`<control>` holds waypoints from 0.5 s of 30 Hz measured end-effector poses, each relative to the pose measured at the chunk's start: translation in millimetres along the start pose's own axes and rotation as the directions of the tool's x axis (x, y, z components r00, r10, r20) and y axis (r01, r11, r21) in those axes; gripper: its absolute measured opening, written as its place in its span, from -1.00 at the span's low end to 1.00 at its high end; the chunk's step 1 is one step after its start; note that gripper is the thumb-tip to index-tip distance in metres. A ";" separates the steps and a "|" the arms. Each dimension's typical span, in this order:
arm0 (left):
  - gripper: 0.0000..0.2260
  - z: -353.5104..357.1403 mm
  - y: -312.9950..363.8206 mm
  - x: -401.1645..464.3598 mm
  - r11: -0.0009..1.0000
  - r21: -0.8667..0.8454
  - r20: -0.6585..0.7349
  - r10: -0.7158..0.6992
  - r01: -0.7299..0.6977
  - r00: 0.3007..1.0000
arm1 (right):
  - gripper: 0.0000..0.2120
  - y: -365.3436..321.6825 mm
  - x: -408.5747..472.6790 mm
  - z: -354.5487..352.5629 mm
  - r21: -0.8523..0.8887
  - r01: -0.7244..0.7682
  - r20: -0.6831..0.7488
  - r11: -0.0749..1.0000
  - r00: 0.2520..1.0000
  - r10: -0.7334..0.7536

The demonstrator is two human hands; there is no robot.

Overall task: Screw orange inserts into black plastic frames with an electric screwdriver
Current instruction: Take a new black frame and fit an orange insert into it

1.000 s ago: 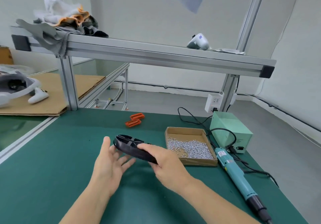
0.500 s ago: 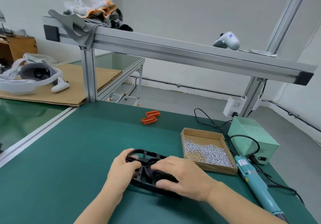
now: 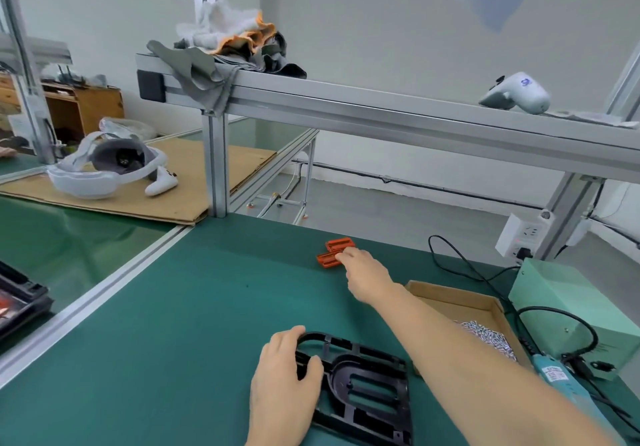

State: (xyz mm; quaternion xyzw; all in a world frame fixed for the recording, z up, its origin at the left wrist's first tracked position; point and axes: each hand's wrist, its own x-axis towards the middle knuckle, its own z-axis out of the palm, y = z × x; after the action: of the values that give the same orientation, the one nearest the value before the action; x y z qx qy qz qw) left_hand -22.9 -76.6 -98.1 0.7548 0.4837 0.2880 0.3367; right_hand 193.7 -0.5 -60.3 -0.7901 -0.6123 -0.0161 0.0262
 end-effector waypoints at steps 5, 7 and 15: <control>-0.64 1.4 4.2 4.5 0.999 0.036 -0.002 0.000 0.000 1.000 | -0.37 -5.2 24.1 15.1 -0.061 -0.004 0.088 0.998 0.996 0.009; -0.63 1.4 3.7 6.3 0.999 0.050 -0.011 -0.001 0.001 1.000 | -0.37 -5.2 29.1 19.1 -0.069 -0.011 0.103 0.998 0.995 0.018; -0.64 2.9 3.1 9.8 0.997 0.073 -0.017 0.005 -0.004 1.000 | -0.71 -3.8 25.9 24.4 -0.082 -0.041 -0.102 0.996 0.994 0.033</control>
State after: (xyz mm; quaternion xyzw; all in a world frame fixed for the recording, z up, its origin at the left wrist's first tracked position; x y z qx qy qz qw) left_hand -15.5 -69.2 -96.4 0.7652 0.4950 0.2775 0.3041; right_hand 196.4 27.0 -83.1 -0.7999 -0.5942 -0.0808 0.0241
